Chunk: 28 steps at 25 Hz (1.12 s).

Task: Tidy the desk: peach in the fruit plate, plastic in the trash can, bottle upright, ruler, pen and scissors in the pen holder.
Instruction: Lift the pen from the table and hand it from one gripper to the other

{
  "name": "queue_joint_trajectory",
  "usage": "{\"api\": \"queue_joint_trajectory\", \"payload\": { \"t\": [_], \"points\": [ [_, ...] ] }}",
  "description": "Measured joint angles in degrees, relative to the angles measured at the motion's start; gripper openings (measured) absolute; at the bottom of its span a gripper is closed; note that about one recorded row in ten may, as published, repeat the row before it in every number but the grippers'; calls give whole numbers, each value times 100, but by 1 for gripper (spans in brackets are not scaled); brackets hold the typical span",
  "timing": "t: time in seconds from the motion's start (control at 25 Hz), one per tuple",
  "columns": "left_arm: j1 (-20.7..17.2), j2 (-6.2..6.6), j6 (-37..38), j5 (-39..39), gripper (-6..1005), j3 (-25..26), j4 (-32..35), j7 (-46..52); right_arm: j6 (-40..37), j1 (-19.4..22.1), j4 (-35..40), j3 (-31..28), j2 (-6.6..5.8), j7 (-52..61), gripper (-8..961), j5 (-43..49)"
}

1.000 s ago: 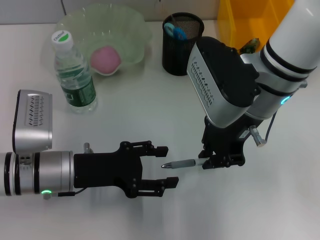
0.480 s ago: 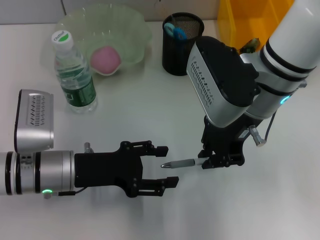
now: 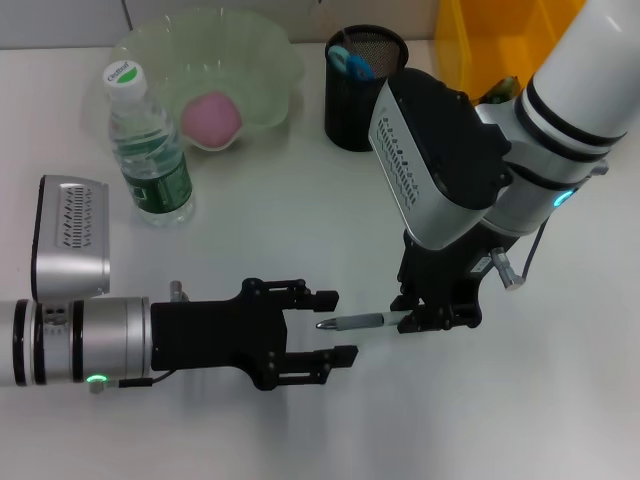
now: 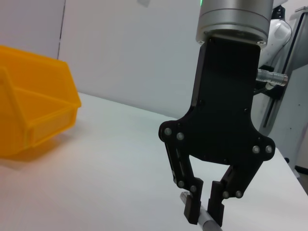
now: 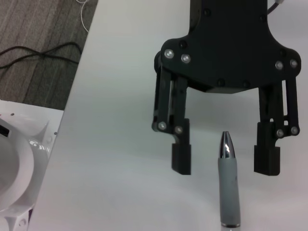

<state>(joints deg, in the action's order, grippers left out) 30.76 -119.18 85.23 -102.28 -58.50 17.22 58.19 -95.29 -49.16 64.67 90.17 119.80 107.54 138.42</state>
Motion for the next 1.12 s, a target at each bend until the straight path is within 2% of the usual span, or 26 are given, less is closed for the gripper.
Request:
{"api": "queue_joint_trajectory", "payload": {
  "t": [0.08, 0.28, 0.52, 0.96, 1.12],
  "points": [
    [3, 0, -12, 5, 762, 1, 0, -8, 2, -10, -12, 0, 0, 6, 152, -1],
    [12, 0, -20, 11, 541, 4, 0, -25, 23, -49, -75, 0, 0, 8, 154, -45],
    [89, 0, -44, 75, 490, -26, -67, -32, 94, -88, -197, 0, 0, 23, 156, -54],
    [148, 0, -176, 86, 481, -31, -144, -77, 223, -135, -310, 0, 0, 60, 160, -62],
    [151, 0, -228, 87, 430, -30, -149, -87, 237, -174, -373, 0, 0, 64, 162, -62]
  ]
}}
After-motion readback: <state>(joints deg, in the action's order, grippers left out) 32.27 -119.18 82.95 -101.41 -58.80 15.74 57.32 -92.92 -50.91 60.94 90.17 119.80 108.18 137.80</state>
